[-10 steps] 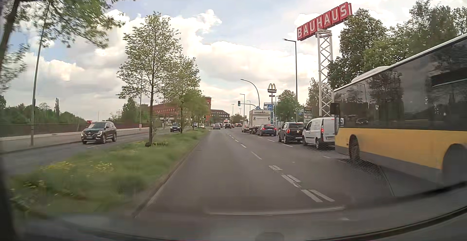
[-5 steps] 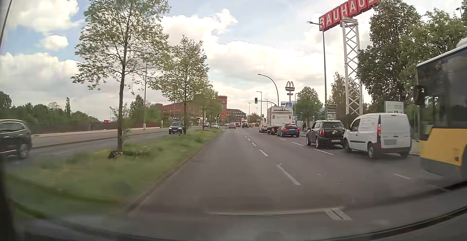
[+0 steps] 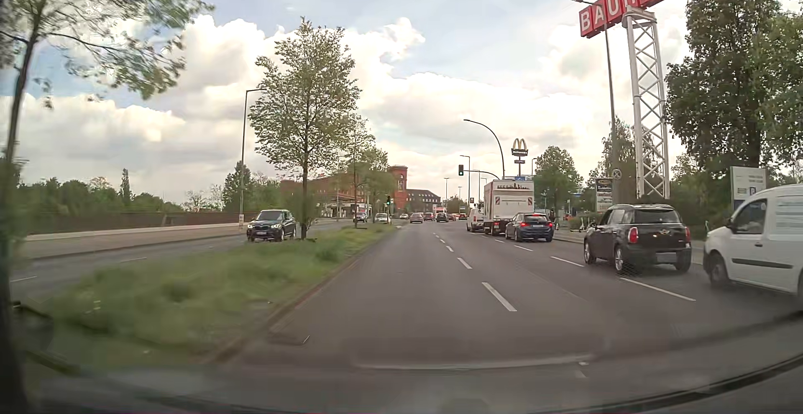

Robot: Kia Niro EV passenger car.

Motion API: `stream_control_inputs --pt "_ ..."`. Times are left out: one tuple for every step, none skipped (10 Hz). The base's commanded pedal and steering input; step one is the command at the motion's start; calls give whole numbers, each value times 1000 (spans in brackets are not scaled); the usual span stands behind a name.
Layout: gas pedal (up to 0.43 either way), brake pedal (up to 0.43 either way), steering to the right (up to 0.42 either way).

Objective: Follow the waypoints while adhering to traffic rules and regulations

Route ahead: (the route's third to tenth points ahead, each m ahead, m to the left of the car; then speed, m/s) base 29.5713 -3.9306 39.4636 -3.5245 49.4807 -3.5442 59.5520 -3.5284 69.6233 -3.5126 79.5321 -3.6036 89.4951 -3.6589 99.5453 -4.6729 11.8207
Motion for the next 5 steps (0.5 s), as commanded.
stream_control_inputs --pt "480 18 -13" --pt "480 18 -13" --pt "480 18 -16" --pt "480 18 -16" --pt "480 18 -16"
